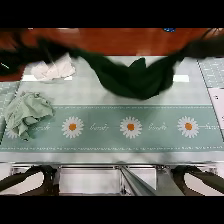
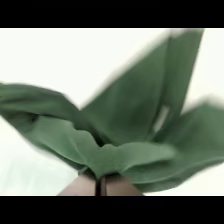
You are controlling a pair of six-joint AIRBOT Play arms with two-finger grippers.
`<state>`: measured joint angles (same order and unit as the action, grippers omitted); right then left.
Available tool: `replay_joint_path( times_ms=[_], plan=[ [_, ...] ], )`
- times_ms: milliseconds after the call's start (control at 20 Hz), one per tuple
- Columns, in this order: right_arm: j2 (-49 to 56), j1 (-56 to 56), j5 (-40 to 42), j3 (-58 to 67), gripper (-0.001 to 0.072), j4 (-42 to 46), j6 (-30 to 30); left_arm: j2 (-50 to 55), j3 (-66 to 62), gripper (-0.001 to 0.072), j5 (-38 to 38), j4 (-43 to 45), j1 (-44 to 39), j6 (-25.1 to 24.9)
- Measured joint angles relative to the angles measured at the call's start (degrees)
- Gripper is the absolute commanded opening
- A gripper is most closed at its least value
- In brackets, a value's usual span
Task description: Fold the shirts.
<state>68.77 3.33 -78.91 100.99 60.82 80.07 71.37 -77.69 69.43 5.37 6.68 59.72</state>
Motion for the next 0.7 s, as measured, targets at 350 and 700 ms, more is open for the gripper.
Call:
replay_joint_path(
  times_ms=[350, 700],
  plan=[
    [-9.3, 0.4, -0.8, 22.5, 0.002, 3.1, 3.6, -14.7, -29.6, 0.0023, -9.8, 12.3, 8.4, 9.3],
    [-19.8, 0.5, -6.1, 24.9, 0.002, 5.4, 4.7, -29.1, -38.0, 0.0023, -8.3, 34.3, 15.0, 18.6]
  ],
)
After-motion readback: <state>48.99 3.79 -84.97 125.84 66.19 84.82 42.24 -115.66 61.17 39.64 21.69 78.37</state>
